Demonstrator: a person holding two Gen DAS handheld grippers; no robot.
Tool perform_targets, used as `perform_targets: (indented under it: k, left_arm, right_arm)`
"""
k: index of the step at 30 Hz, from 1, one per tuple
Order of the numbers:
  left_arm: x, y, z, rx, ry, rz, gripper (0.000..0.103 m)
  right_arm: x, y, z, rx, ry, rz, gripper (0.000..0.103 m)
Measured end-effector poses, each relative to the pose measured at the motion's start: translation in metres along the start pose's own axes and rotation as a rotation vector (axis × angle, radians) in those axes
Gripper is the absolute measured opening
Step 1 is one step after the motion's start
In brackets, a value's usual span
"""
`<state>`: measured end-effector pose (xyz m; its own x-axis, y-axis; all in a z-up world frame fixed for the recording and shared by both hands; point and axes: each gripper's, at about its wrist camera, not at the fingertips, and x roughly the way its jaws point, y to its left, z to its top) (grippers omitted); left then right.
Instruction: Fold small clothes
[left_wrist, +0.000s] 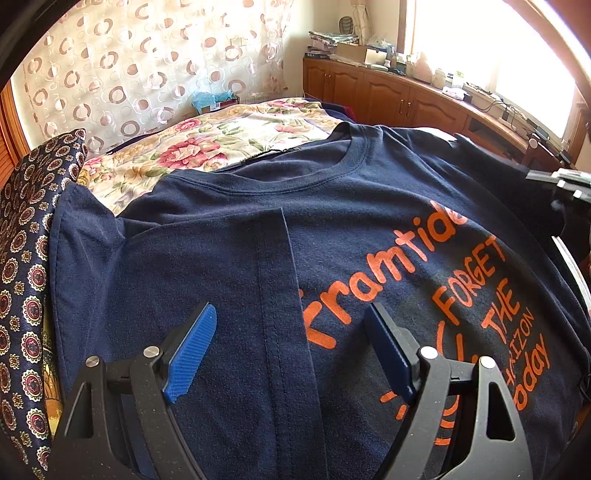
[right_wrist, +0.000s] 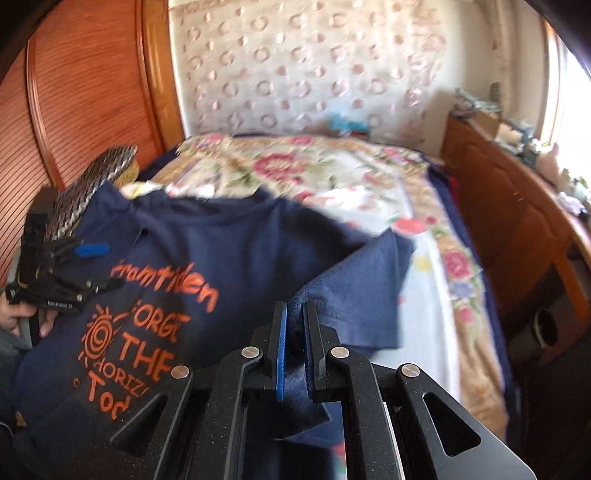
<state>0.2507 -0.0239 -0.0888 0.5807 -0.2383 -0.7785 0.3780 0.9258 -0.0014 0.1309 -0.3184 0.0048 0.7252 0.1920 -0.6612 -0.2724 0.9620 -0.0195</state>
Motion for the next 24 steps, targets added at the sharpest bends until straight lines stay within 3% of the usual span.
perform_targets:
  k: [3,7,14,19,24]
  left_arm:
    - [-0.005,0.002,-0.001,0.001,-0.004,-0.001,0.083]
    - [-0.031,0.007,0.003,-0.03,-0.099,-0.013,0.083]
    - [-0.068,0.012,0.006,-0.065,-0.222,-0.015,0.083]
    - [-0.074,0.013,0.006,-0.049,-0.239,0.007,0.083]
    - [-0.072,0.013,0.004,-0.046,-0.232,0.0,0.083]
  right_arm:
    - [0.018,0.005,-0.011,0.02,0.045,0.028,0.008]
    - [0.026,-0.001,-0.012,0.039,0.079,0.039,0.02]
    - [-0.007,-0.02,0.006,0.054,-0.008,-0.041,0.036]
    - [0.015,-0.053,-0.001,0.12,0.044,-0.161,0.037]
    - [0.047,-0.072,-0.006,0.216,0.099,-0.107,0.036]
